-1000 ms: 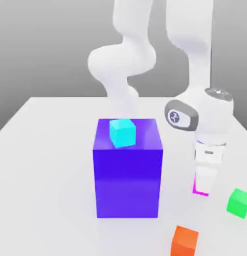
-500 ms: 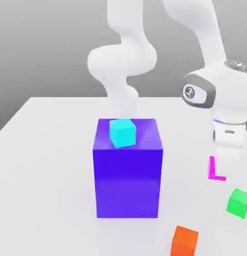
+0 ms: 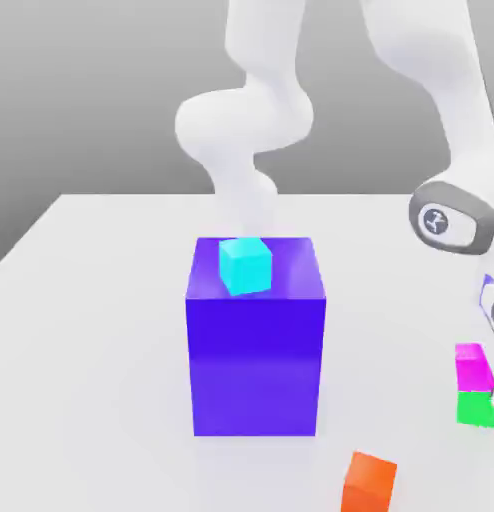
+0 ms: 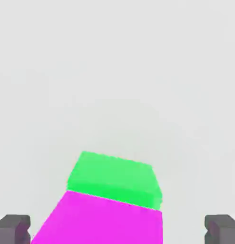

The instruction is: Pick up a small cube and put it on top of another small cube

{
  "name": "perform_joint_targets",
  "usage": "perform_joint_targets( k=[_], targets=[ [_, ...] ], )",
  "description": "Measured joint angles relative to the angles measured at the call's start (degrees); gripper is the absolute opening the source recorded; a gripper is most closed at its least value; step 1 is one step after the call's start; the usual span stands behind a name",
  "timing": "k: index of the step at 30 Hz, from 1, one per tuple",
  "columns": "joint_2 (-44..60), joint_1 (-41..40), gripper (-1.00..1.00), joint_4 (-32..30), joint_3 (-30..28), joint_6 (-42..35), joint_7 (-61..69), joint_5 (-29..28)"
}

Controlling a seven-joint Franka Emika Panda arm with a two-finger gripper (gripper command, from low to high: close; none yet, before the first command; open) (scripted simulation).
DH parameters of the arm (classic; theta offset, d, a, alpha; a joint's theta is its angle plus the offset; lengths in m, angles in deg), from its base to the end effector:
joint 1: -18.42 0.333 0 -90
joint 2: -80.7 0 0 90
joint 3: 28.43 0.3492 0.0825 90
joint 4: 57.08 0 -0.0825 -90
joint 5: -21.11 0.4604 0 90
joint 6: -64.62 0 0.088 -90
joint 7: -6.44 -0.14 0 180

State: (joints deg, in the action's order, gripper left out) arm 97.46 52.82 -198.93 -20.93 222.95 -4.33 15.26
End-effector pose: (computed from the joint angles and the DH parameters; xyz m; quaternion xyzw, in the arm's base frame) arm 0.3753 0.3486 0.1060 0.9504 0.3111 -0.0003 0.0001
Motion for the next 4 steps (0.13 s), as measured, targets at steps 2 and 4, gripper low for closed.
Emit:
perform_joint_targets(
  k=[2, 4],
  targets=[
    [-2.1, -0.3, 1.00, -0.1, 0.5, -2.0, 0.6, 0.8],
    [-5.8, -0.6, 1.00, -0.3, 1.0, -5.4, 1.7, 2.3]
  ],
)
